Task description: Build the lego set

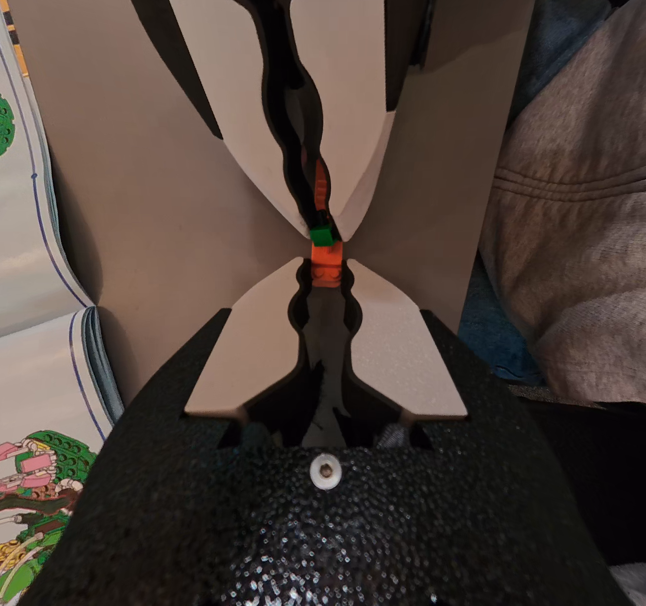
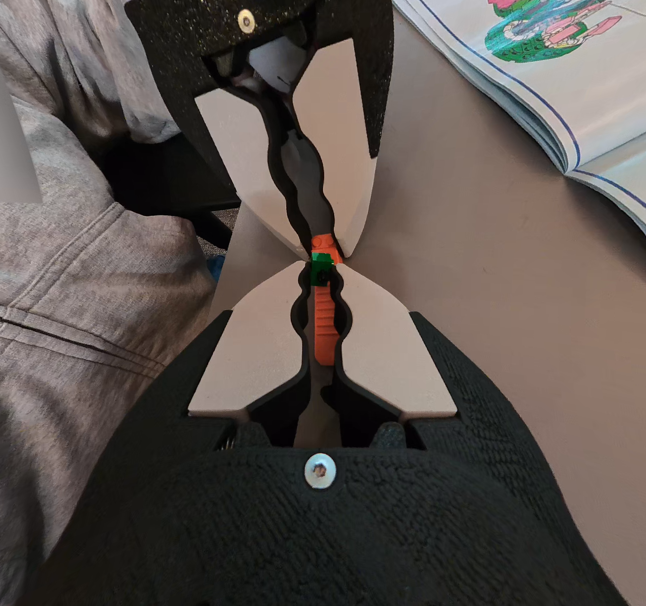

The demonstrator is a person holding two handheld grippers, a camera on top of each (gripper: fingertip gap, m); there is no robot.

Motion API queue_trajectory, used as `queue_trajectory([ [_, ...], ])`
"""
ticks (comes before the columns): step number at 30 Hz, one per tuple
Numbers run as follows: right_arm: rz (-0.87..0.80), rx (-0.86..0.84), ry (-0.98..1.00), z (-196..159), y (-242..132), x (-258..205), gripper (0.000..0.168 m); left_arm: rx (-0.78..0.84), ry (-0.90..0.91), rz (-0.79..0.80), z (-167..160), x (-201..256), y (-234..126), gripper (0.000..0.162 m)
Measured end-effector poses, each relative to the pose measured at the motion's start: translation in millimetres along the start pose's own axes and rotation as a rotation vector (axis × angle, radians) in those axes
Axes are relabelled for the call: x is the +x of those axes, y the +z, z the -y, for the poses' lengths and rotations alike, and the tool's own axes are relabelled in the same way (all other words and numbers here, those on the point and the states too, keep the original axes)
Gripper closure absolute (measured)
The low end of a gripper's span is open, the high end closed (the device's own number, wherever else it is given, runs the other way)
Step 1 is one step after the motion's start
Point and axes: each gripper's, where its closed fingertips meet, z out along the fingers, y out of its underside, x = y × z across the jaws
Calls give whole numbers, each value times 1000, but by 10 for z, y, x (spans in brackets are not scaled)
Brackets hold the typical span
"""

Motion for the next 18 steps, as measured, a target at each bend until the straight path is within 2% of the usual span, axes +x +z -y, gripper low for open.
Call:
queue_trajectory([
  [13,-16,-26,-3,2,8,7,160,-54,19,-7,-9,0,-2,146],
  [18,-28,7,-14,12,2,13,160,-23,-1,-10,-7,-1,-2,146],
])
